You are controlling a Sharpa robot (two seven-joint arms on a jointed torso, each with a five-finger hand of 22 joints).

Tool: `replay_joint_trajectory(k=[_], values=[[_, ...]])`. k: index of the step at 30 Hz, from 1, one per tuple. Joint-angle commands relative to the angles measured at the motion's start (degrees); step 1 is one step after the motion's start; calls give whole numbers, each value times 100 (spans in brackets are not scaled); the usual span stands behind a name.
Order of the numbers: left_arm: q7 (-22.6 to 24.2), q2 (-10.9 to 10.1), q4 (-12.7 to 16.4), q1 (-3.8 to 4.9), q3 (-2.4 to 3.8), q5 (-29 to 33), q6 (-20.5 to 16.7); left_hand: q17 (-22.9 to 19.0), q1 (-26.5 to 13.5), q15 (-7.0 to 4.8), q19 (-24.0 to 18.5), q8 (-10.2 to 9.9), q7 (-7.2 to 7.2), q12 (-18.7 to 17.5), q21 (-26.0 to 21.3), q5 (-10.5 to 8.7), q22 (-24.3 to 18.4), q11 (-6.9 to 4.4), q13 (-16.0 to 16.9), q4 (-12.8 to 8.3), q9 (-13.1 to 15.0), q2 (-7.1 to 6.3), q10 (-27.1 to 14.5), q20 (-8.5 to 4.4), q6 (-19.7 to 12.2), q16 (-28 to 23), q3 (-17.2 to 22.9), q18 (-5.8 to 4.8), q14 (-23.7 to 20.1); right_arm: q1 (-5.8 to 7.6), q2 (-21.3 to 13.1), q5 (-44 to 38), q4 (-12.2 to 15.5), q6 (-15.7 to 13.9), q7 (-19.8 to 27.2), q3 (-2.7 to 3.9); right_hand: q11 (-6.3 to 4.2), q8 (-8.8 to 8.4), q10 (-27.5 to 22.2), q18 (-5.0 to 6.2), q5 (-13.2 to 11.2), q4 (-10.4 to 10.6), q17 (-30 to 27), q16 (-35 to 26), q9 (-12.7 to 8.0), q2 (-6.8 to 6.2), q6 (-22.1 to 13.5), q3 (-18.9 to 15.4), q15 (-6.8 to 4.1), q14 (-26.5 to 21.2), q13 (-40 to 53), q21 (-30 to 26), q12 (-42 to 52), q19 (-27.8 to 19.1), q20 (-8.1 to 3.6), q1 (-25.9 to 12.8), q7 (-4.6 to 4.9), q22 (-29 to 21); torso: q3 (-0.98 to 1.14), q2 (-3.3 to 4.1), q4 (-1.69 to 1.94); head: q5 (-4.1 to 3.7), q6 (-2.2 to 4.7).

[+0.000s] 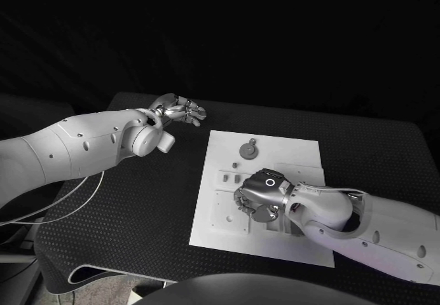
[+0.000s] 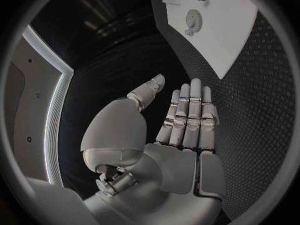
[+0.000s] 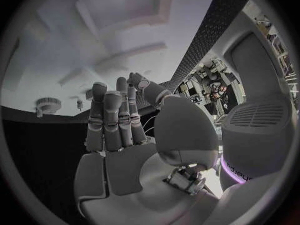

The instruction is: Assemble the parts on the task board

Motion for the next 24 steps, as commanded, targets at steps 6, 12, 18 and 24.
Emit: replay_joint_trajectory(k=[6,12,18,24], values=[[38,5,14,7,5,27,63,10,13,7,24,21,5,20,5,-27,-9,2,-8,-15,-6,6,-45,3,-53,-26,-29,-86,46,26,14,-327,20,392,-160,1,0,39,58,40,40,23,11,34,6,-7,53,23,-40,7,-4,31,6,33,10,43,6,135,-2,0,-5,14,-11],[38,6,13,7,5,27,63,14,15,8,24,21,5,20,5,-27,-12,2,-8,-16,-7,5,-45,3,-54,-30,-29,-86,46,30,27,-372,16,399,-196,1,0,39,59,40,40,23,13,33,6,-7,55,24,-40,8,-3,33,4,33,9,41,5,134,2,1,-1,21,-24],[39,4,14,7,5,26,61,16,15,8,25,22,5,20,5,-27,-14,2,-8,-16,-7,5,-45,3,-54,-32,-30,-86,46,35,50,-423,13,388,-229,1,0,39,62,40,40,23,15,33,7,-8,56,24,-40,10,-2,35,3,34,9,39,5,134,-1,1,0,21,-27],[37,4,13,7,5,26,68,19,15,8,25,22,5,21,5,-27,-16,2,-9,-16,-7,5,-45,4,-54,-34,-30,-86,47,38,72,-463,5,355,-268,2,-1,40,65,40,40,24,18,33,8,-9,58,24,-41,13,0,38,1,35,8,36,4,133,-3,1,0,21,-25]])
